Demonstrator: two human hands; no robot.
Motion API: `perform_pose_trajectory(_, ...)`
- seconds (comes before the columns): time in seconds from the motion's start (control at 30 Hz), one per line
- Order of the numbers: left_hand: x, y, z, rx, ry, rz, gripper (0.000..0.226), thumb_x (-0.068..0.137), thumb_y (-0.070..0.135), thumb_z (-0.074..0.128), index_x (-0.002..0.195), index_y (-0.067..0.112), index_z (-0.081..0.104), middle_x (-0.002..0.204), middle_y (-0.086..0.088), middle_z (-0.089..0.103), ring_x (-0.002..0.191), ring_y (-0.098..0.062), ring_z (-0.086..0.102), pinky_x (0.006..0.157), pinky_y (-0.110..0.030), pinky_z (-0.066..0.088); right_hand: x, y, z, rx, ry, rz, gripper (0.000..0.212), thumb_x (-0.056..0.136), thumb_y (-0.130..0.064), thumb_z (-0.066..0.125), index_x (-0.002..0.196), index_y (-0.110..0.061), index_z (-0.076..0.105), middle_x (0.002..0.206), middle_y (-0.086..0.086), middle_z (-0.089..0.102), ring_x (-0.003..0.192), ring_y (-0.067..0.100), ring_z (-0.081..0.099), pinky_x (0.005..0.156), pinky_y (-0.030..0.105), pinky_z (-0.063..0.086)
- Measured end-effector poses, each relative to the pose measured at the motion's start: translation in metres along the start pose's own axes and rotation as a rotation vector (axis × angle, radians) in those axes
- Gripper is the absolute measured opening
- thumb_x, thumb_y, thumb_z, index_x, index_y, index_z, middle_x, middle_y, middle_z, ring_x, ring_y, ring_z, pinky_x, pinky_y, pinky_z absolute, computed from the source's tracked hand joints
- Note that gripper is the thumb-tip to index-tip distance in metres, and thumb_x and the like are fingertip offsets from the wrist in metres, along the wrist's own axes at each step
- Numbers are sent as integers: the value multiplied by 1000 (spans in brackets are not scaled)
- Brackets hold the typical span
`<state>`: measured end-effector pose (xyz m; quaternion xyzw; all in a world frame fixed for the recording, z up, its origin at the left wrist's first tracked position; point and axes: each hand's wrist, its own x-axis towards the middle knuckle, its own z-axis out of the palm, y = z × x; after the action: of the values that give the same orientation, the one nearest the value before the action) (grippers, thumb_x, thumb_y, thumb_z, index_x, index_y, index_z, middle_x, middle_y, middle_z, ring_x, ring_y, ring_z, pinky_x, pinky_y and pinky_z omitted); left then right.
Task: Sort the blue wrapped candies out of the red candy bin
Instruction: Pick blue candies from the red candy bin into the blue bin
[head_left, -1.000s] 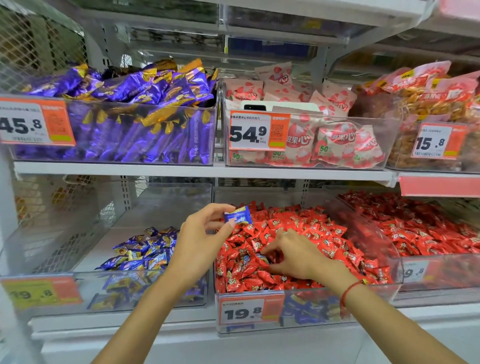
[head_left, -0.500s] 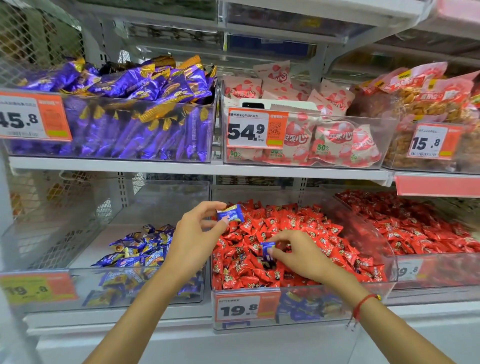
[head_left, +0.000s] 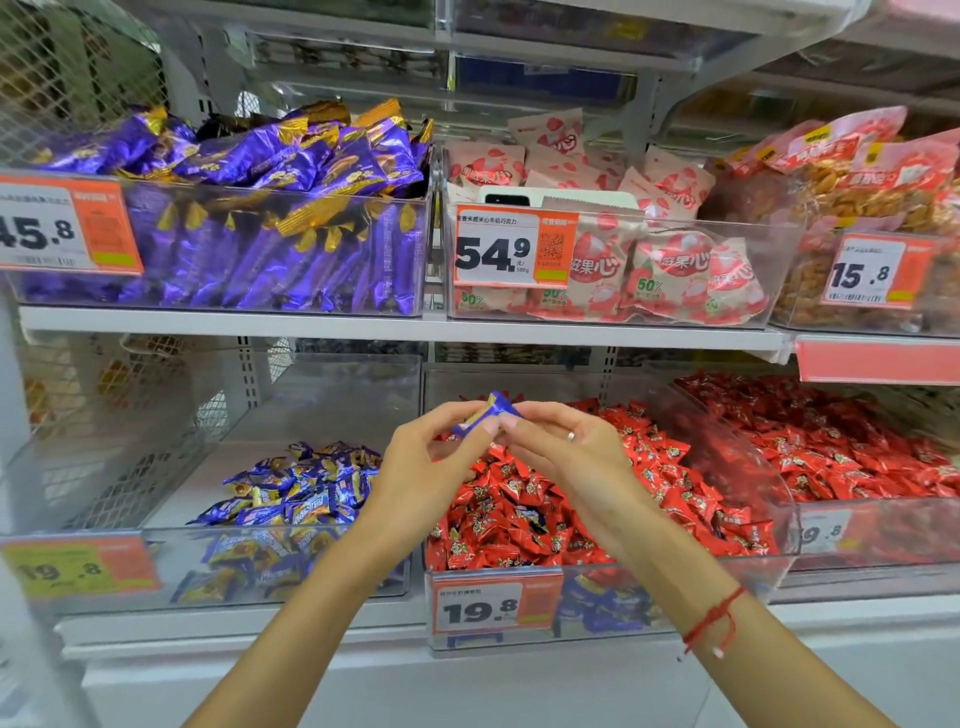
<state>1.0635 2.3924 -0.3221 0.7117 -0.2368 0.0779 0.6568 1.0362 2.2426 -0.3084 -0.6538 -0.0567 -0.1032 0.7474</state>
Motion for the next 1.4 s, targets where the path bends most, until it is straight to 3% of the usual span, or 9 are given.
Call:
perform_pose_trajectory(0.1, 1, 0, -7, -7, 73, 12, 12, 90, 26, 64, 98, 35, 68, 86, 18, 73, 84, 0, 69, 74, -26, 58, 6, 0, -6, -136, 1, -63, 15, 91, -18, 63, 105, -17, 71, 100, 2, 74, 89, 15, 71, 79, 23, 57)
perform_pose_trajectory(0.2, 4, -1, -16, 20, 140, -6, 11, 89, 30, 65, 98, 37, 67, 75, 22, 71, 76, 4, 66, 78, -29, 58, 22, 13, -29, -1046, 11, -272, 12, 90, -21, 65, 94, -30, 72, 92, -17, 67, 81, 3, 62, 72, 20, 48)
perform_pose_trajectory(0.33, 6, -1, -23, 21, 146, -32, 8, 88, 34, 66, 94, 38, 68, 68, 21, 68, 74, -3, 64, 83, -37, 56, 36, 39, -37, -1728, -372, -141, 36, 88, -30, 65, 123, -28, 64, 115, -1, 59, 110, 18, 51, 85, 30, 43)
perform_pose_trajectory(0.43, 6, -3, -24, 43, 119, -41, 9, 87, 34, 67, 95, 39, 69, 74, 18, 71, 77, -2, 66, 85, -40, 56, 45, 48, -31, -1892, -341, -141, 44, 88, -34, 64, 131, -30, 57, 124, 3, 53, 118, 24, 46, 94, 34, 39)
perform_pose_trajectory(0.67, 5, -6, -27, 115, 116, -88, 32, 88, 37, 65, 120, 39, 60, 124, 3, 59, 103, -12, 63, 91, -42, 53, 46, 47, -45, -1396, -195, -134, 10, 84, -27, 72, 85, -17, 69, 97, -1, 60, 91, 11, 53, 77, 22, 40)
perform_pose_trajectory(0.87, 5, 0, -21, -18, 48, -189, 29, 90, 35, 63, 119, 30, 62, 111, 8, 65, 88, -8, 70, 68, -10, 51, 19, 22, -38, -451, 53, -44, 17, 80, -25, 76, 95, -24, 67, 87, -4, 72, 78, 3, 68, 71, 14, 52)
perform_pose_trajectory(1.1, 5, 7, -21, -10, 103, -126, 22, 86, 32, 67, 105, 22, 65, 108, 3, 70, 93, -12, 69, 67, -16, 55, 10, 4, -5, -292, 98, -123, 10, 85, -29, 71, 95, -32, 71, 91, -11, 72, 81, -8, 64, 70, 7, 47)
perform_pose_trajectory(1.23, 11, -3, -69, 310, 234, -101, 26, 74, 58, 71, 94, 42, 64, 102, 15, 71, 96, -13, 67, 90, -43, 52, 12, 7, 19, -417, 34, -150, 21, 86, -27, 70, 106, -19, 70, 95, -4, 72, 88, 1, 65, 73, 8, 47)
perform_pose_trajectory(1.4, 9, -25, -103, 504, 332, -184, 15, 88, 37, 67, 100, 34, 58, 110, 4, 68, 104, -18, 62, 96, -46, 47, 27, 30, 74, -688, 9, -346, 17, 89, -33, 64, 103, -23, 64, 96, -9, 72, 90, 2, 65, 81, 23, 52)
